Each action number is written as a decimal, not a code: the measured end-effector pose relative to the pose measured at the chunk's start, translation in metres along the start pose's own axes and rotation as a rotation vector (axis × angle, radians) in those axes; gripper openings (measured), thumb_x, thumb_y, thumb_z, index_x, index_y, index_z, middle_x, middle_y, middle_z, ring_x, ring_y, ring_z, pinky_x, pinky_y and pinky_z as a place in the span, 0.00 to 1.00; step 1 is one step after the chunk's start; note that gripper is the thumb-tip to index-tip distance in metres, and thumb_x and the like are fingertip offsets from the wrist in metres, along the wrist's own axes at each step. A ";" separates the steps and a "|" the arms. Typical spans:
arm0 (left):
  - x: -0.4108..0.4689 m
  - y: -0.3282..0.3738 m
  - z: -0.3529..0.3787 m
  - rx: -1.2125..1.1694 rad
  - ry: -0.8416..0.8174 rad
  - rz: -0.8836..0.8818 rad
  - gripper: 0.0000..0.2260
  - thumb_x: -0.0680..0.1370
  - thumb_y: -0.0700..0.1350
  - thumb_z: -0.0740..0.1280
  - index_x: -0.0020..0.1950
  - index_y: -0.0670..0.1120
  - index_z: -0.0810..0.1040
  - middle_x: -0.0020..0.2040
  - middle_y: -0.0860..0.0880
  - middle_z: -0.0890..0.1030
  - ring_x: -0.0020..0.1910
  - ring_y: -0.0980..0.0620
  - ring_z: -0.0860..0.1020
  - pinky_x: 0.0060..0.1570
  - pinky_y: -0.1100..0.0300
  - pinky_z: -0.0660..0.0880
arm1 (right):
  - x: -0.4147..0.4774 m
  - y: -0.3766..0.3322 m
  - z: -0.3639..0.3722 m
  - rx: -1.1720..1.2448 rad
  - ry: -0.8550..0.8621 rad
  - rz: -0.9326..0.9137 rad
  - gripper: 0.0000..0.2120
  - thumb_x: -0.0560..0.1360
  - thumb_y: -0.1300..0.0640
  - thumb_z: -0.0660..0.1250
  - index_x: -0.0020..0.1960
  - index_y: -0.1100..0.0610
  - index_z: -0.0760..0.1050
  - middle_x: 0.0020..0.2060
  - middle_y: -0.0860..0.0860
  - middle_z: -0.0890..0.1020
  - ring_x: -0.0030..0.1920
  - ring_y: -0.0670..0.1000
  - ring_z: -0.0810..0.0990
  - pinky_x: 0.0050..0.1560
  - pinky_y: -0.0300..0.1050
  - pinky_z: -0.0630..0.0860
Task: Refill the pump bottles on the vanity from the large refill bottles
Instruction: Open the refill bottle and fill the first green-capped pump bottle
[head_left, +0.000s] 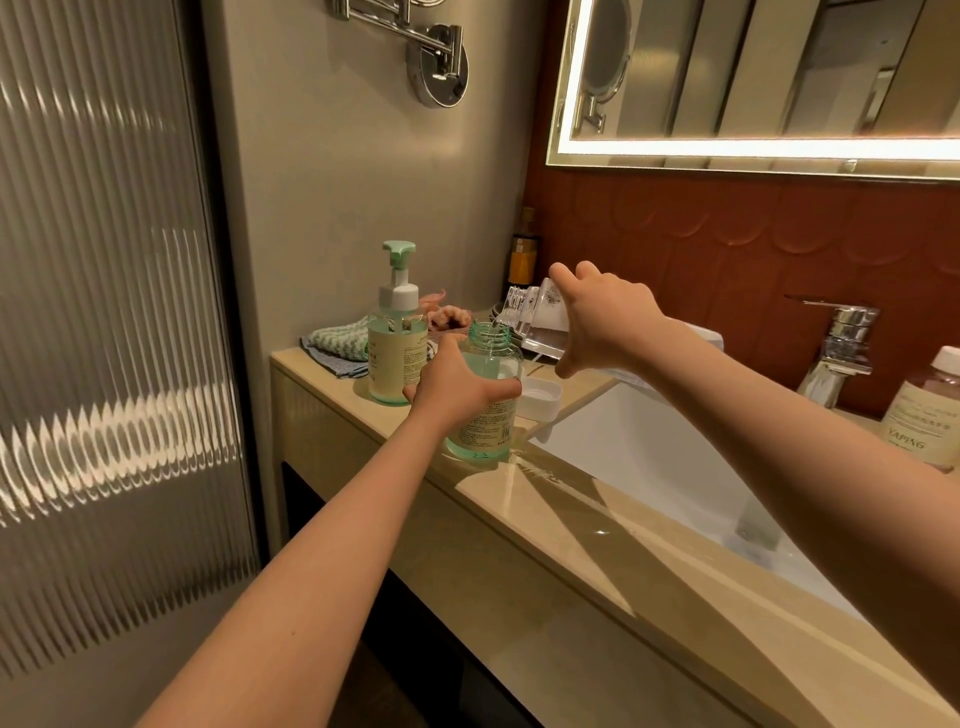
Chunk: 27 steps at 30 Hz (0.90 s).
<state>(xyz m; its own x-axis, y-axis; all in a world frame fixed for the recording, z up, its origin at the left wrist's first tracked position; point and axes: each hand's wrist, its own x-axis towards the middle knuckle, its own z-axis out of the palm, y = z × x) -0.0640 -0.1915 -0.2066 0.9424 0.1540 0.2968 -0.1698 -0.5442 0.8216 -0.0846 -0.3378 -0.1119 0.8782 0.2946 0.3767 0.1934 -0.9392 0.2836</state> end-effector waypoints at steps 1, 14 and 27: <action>0.000 0.000 0.000 0.005 0.001 0.002 0.36 0.65 0.57 0.75 0.67 0.48 0.64 0.64 0.50 0.74 0.63 0.46 0.71 0.65 0.43 0.62 | 0.000 0.000 0.000 -0.001 -0.001 -0.001 0.48 0.60 0.45 0.78 0.71 0.54 0.57 0.57 0.56 0.71 0.51 0.54 0.72 0.39 0.44 0.70; -0.002 0.000 -0.002 -0.005 -0.009 0.015 0.34 0.66 0.56 0.75 0.66 0.47 0.64 0.63 0.49 0.74 0.63 0.47 0.71 0.64 0.43 0.64 | 0.000 0.000 -0.003 -0.012 -0.007 -0.008 0.46 0.60 0.45 0.78 0.70 0.54 0.58 0.58 0.56 0.71 0.53 0.55 0.73 0.40 0.44 0.70; 0.002 -0.004 0.002 -0.013 -0.008 0.013 0.36 0.64 0.57 0.75 0.67 0.48 0.64 0.63 0.50 0.74 0.63 0.46 0.72 0.64 0.42 0.64 | -0.001 0.000 -0.004 -0.019 -0.011 -0.007 0.46 0.60 0.45 0.79 0.69 0.54 0.58 0.57 0.56 0.71 0.53 0.55 0.73 0.40 0.45 0.70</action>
<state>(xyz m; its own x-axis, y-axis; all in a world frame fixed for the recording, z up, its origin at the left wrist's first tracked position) -0.0605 -0.1905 -0.2101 0.9424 0.1405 0.3035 -0.1856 -0.5350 0.8242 -0.0866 -0.3377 -0.1087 0.8818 0.2987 0.3650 0.1910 -0.9337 0.3027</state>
